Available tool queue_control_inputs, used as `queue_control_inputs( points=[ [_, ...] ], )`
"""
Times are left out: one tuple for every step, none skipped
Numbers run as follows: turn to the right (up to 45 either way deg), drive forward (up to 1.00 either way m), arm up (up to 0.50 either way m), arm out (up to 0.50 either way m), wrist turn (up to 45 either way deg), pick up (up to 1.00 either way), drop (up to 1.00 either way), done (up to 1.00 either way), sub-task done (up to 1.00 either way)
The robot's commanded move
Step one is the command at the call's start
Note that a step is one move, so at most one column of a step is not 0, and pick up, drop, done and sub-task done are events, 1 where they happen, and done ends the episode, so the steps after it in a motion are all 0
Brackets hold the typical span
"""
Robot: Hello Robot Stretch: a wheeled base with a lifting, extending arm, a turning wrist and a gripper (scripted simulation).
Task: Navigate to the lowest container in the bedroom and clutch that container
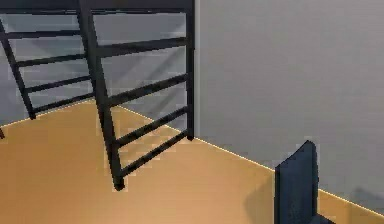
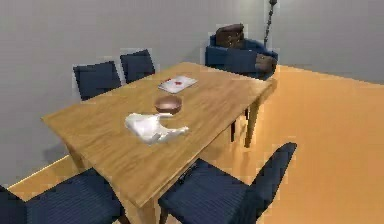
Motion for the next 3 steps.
queue_control_inputs(
  points=[
    [42.0, 0.00, 0.00, 0.00, 0.0, 0.00, 0.00, 0.00, 0.00],
    [0.0, 0.45, 0.00, 0.00, 0.0, 0.00, 0.00, 0.00, 0.00],
    [-21.0, 0.00, 0.00, 0.00, 0.0, 0.00, 0.00, 0.00, 0.00]
  ],
)
